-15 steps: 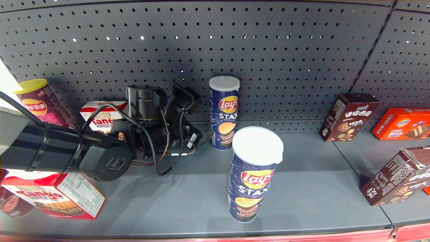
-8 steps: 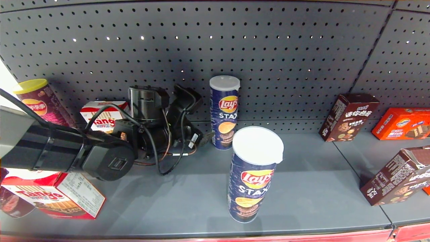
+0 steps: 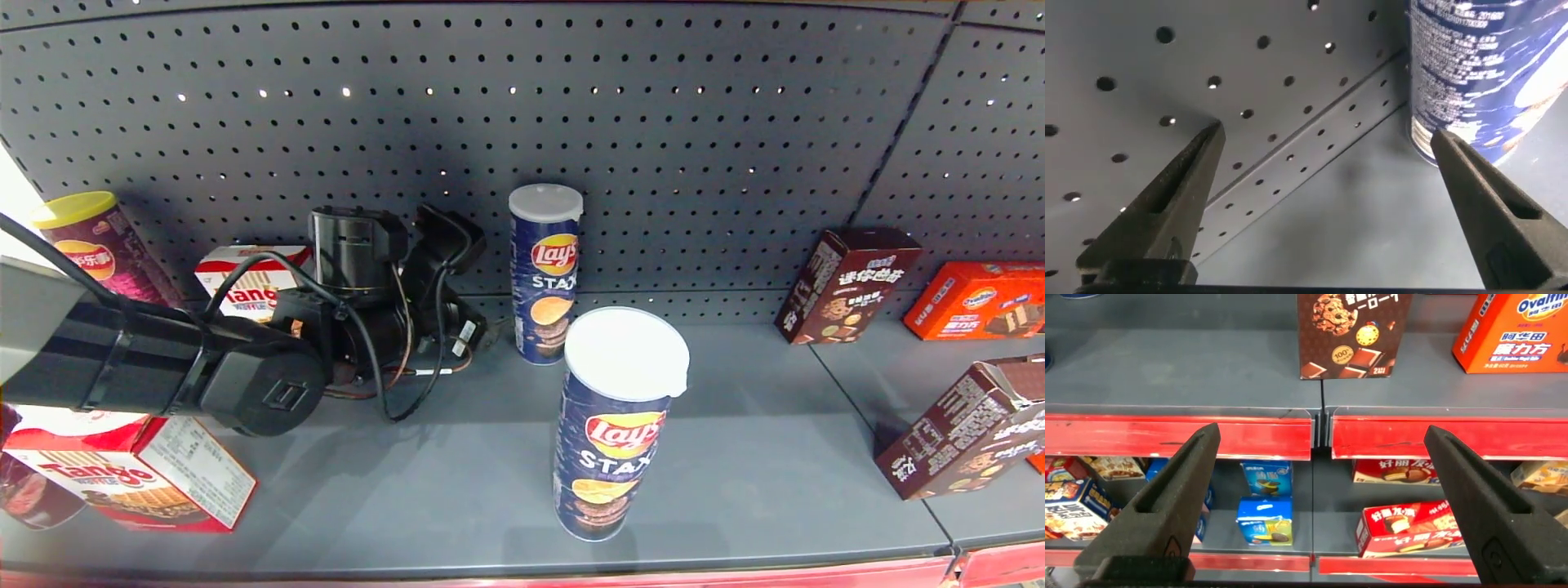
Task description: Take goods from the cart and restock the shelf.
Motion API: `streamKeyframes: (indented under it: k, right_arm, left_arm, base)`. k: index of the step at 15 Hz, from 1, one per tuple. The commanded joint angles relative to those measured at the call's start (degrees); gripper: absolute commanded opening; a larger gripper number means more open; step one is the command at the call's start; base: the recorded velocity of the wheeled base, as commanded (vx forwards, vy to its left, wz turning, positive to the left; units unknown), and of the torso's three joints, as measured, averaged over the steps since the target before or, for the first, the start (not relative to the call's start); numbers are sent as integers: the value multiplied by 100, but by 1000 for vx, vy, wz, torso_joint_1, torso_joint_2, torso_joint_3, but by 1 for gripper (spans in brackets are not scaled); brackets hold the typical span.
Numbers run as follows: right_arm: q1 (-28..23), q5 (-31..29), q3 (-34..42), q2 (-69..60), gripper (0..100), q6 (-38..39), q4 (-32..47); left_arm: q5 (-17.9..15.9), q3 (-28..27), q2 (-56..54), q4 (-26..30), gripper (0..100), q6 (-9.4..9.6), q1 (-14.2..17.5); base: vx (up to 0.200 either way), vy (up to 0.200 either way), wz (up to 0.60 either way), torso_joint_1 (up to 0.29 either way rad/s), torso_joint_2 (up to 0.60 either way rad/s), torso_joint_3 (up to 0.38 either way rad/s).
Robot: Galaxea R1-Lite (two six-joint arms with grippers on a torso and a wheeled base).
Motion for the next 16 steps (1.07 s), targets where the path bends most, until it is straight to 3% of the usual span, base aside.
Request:
streamKeyframes:
  k: [1, 8, 10, 13, 15, 16]
  right_arm:
    - [-1, 2, 0, 9, 100, -4, -1]
    - [-1, 2, 0, 9, 100, -4, -1]
    - [-1, 2, 0, 9, 100, -4, -1]
    - [-1, 2, 0, 9, 100, -4, -1]
    - [-1, 2, 0, 9, 100, -4, -1]
    - [-1, 2, 0, 9, 100, -4, -1]
  left_arm:
    - [8, -112, 126, -5, 100, -1, -31]
    - [8, -94, 153, -5, 100, -27, -48]
    - [-1, 134, -172, -13, 100, -133, -40]
    - [-1, 662, -1069, -22, 100, -651, -75]
    - [-18, 952, -1719, -31, 100, -809, -180]
    - [61, 1048, -2071, -92, 100, -1134, -426]
  base:
    - [0, 0, 0, 0, 0, 0]
    - [0, 0, 0, 0, 0, 0]
    - [0, 0, 0, 0, 0, 0]
    - [0, 0, 0, 0, 0, 0]
    - [0, 0, 0, 0, 0, 0]
    - [0, 0, 0, 0, 0, 0]
